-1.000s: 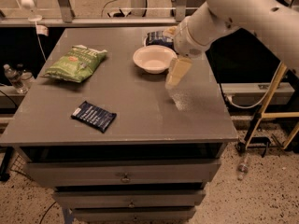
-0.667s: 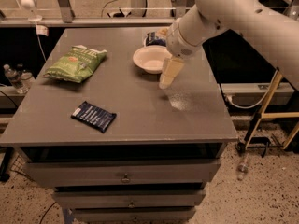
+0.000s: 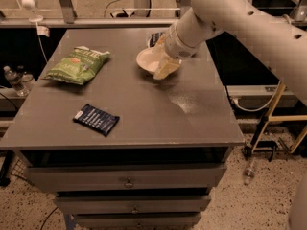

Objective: Move paper bowl near rxbar blueberry

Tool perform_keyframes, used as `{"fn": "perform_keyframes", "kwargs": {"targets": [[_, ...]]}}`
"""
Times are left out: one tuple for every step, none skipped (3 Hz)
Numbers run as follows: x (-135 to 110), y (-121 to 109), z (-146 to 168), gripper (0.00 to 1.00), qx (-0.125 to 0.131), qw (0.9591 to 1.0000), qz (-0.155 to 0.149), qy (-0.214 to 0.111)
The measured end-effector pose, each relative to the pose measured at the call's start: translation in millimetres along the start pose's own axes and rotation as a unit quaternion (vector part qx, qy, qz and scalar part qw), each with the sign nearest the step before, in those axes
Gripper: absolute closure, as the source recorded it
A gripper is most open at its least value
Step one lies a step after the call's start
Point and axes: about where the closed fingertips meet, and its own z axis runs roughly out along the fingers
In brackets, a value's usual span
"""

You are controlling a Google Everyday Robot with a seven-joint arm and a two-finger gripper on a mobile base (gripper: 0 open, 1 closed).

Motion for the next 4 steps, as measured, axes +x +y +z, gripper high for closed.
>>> {"fn": "perform_keyframes", "kwargs": {"targets": [[-4,1,9,0.69,-0.011,0.9999,-0.003,-0.006],[-8,3,8,0.92,-0.015,0.9998,-0.009,-0.01],[-22,14,-18,1.0,-0.013,0.9992,-0.026,-0.028],[-30,39,-63,1.0,-0.016,0.9977,-0.041,-0.052]]}}
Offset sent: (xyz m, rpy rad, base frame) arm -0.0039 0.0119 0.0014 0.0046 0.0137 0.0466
